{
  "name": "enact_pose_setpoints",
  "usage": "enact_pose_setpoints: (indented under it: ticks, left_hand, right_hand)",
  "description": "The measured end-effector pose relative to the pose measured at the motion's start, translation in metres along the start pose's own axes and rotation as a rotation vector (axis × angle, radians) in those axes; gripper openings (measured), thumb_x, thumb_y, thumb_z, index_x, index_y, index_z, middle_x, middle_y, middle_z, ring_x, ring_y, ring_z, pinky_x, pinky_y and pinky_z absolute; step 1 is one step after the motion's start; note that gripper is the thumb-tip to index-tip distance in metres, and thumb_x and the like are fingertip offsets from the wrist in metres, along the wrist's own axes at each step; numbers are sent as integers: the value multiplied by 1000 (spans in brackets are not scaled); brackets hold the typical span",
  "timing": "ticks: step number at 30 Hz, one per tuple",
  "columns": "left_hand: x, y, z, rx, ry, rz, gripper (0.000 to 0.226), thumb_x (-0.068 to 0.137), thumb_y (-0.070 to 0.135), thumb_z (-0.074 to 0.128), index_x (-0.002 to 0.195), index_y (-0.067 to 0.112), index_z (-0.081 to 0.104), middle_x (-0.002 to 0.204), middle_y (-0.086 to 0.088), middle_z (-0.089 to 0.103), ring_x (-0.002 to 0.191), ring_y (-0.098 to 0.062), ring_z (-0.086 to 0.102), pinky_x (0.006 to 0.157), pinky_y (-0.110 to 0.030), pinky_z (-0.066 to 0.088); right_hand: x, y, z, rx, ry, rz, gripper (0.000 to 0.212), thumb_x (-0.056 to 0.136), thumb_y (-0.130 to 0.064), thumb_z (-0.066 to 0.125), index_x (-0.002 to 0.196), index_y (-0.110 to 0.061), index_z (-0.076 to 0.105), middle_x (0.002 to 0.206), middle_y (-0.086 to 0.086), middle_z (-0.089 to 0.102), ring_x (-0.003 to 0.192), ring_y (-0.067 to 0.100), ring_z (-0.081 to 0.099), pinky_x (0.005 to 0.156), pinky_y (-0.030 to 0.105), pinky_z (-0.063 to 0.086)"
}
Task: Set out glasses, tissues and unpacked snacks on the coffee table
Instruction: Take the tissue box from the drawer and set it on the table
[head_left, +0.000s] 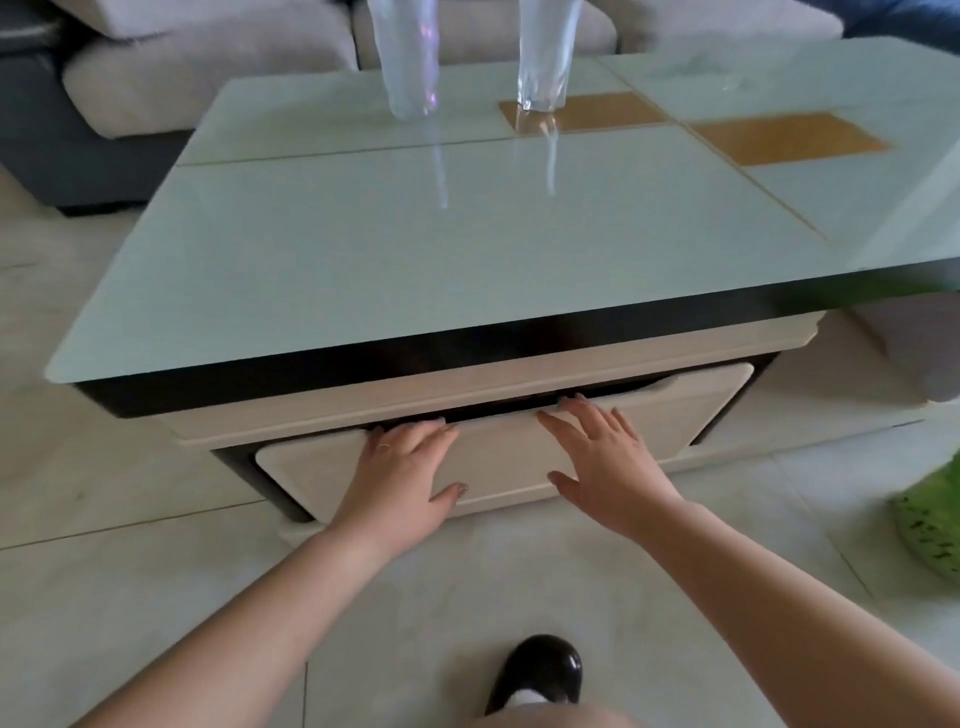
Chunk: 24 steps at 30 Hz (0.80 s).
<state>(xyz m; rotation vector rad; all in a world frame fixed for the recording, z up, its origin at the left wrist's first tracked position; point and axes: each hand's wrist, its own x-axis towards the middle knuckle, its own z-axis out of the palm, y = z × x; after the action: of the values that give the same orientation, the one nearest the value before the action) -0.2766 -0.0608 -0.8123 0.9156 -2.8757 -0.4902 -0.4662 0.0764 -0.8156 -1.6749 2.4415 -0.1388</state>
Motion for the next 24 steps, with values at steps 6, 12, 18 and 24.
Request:
enact_pose_setpoints:
  ticks: [6,12,18,24]
  left_hand:
    - [6,6,8,-27,51,-67,53,90,26,57,141,18,43,126,-5,53,117,-30,47,105,-38,35]
    - [-9,13,11,-99,12,-42,45,95,14,48,140,22,45,114,-4,51,109,-26,46,90,-28,36]
    - [-47,24,14,-189,-92,-2,38,92,22,56,131,25,56,120,5,53,118,-16,47,100,-23,35]
    - [-68,38,7,-194,-304,-21,34,94,26,54,127,25,60,130,7,61,120,-12,55,102,-29,42]
  right_hand:
    - [4,3,-4,-85,66,-22,66,92,-36,51,148,-24,21,145,1,34,138,21,29,118,42,7]
    - [-13,3,-4,-27,36,21,51,93,-33,50,143,-30,36,128,2,46,121,27,42,113,51,24]
    - [-58,9,-5,140,-17,61,30,89,-40,57,117,-36,64,109,-4,52,107,18,45,86,28,42]
    - [-81,1,-16,185,-223,112,30,87,-37,61,114,-27,68,118,-7,65,112,15,57,92,26,44]
